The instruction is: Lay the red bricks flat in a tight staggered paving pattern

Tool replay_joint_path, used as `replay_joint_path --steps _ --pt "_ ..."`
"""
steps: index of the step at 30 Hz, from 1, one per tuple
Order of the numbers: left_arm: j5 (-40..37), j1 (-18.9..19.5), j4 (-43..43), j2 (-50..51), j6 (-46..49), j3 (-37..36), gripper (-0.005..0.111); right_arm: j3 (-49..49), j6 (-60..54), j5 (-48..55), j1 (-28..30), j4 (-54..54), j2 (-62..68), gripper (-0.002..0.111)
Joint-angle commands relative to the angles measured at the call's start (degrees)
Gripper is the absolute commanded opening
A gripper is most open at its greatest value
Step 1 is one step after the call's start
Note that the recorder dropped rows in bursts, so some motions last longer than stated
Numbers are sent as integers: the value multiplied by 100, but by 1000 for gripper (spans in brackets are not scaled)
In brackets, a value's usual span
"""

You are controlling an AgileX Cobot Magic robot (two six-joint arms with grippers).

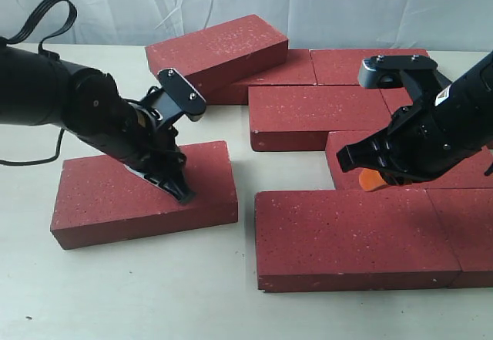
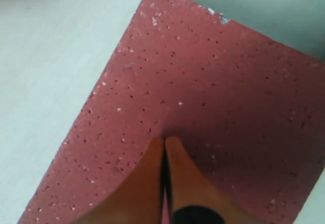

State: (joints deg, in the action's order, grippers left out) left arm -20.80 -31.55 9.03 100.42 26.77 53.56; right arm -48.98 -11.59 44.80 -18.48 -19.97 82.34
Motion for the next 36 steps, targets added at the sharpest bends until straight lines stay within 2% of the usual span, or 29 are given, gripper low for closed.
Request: replay_joint_path --steps 1,8,12,16,20,29,32,36 --pt "-203 -63 62 -359 24 165 0 19 -47 -12 2 35 -52 -1" --pt "-863 -53 40 -988 -151 305 0 19 -47 0 2 35 -52 -1" --pt "-1411 82 -67 -1288 -737 305 0 19 -47 0 2 35 -52 -1" --pt "-1960 349 -337 -1529 -1325 305 0 19 -65 21 2 35 -52 -1" --pt "-2475 698 -373 -1662 -1455 305 0 19 -63 57 2 35 -52 -1" --pt "-3163 1787 -360 -1713 -2161 257 0 19 -63 69 2 35 -52 -1" --pt "-3419 1886 -351 -1713 -2188 235 0 8 -63 56 2 35 -52 -1" --pt "-3460 1886 -288 -1713 -1906 -250 0 -301 -63 -57 2 60 -52 -1"
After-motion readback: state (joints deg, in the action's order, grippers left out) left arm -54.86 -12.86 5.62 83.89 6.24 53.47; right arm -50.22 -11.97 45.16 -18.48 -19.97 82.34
